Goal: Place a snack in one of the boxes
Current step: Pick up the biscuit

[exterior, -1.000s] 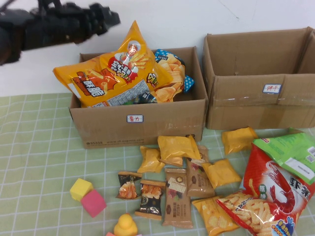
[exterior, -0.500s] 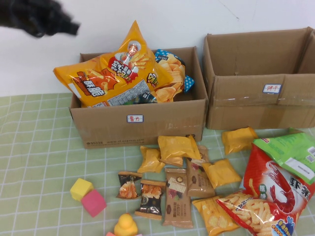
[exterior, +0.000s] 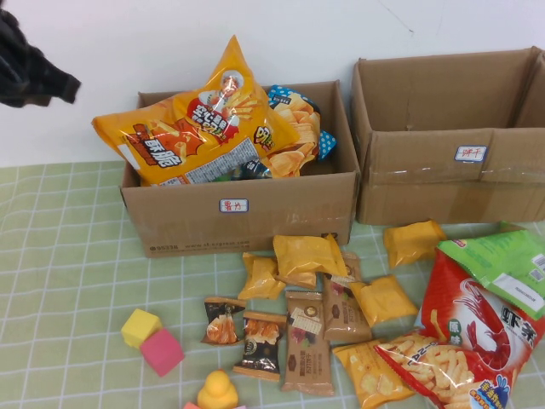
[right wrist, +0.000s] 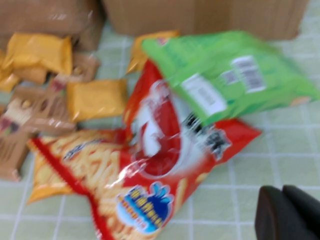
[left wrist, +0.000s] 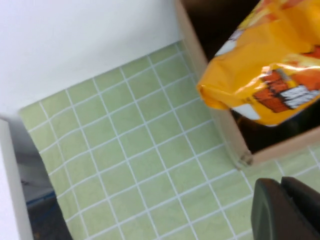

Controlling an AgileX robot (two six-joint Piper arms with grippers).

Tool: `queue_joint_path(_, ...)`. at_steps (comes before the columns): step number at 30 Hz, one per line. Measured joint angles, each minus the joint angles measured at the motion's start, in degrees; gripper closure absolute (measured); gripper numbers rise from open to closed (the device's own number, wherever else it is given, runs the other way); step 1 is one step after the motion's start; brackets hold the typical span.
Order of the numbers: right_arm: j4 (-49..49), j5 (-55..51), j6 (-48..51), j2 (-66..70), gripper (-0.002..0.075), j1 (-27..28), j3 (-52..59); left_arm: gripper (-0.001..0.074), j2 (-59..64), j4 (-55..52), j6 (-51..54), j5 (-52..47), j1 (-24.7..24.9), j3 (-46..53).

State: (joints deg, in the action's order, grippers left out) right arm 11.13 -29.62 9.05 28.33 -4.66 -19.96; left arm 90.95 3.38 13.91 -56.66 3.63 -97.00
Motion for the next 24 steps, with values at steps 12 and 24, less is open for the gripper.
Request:
queue_joint_path(12,12.62,0.94,13.0,7.89,0.0728,-5.19,-0.26,0.0736,-29.42,0.24,-0.55,11.48,0.0,31.54)
queue_joint_path(24,27.37,1.34,31.82,22.91,0.0728,-7.34,-7.27,0.0736,-56.88,4.01,-1.46,23.64,0.0,67.87)
